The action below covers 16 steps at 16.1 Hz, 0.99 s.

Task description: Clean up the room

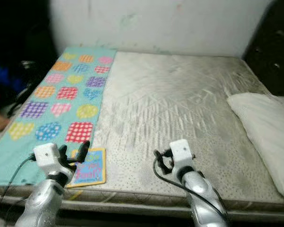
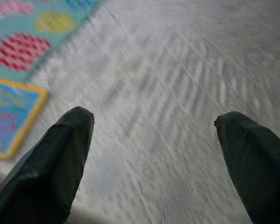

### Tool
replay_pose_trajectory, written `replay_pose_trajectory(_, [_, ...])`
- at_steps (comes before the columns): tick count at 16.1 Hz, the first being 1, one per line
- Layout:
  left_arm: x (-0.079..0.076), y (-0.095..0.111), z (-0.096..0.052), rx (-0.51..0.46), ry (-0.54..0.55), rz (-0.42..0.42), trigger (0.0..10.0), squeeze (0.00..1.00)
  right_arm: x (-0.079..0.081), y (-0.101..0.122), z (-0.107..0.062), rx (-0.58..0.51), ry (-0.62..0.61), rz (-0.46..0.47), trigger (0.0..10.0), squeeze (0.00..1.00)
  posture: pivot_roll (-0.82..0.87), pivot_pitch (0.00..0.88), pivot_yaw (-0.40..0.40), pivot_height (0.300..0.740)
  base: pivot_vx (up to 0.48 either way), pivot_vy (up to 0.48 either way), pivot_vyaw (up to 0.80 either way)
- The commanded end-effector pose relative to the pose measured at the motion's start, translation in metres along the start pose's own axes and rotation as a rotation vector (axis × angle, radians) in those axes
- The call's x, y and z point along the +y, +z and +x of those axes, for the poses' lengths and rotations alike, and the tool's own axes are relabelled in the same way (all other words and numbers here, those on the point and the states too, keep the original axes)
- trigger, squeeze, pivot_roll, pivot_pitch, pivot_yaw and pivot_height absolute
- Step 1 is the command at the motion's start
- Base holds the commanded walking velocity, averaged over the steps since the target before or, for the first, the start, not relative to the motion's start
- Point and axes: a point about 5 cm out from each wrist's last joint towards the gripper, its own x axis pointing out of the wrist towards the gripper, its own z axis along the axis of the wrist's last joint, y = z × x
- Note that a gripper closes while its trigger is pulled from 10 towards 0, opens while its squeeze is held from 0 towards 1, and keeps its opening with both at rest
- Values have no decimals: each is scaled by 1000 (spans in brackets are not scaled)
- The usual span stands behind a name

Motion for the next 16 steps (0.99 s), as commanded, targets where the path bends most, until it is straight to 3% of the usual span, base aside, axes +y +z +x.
replay_pose_trajectory(1, [2, 1, 0, 1, 13, 0, 10000, 0, 0, 5, 1, -13, 0, 7, 10000, 0, -88, 0, -30, 740, 0, 480, 0])
replay_pose_trajectory(8, [2, 2, 2, -3, 13, 3, 10000, 0, 0, 6, 3, -10, 4, 2, 10000, 0, -90, 0, -30, 740, 0, 463, 0])
replay_pose_trajectory(16, [-1, 5, 3, -26, -25, -4, 10000, 0, 2, 6, 5, -9, 16, -14, 10000, 0, -88, 0, -29, 740, 0, 0, 0])
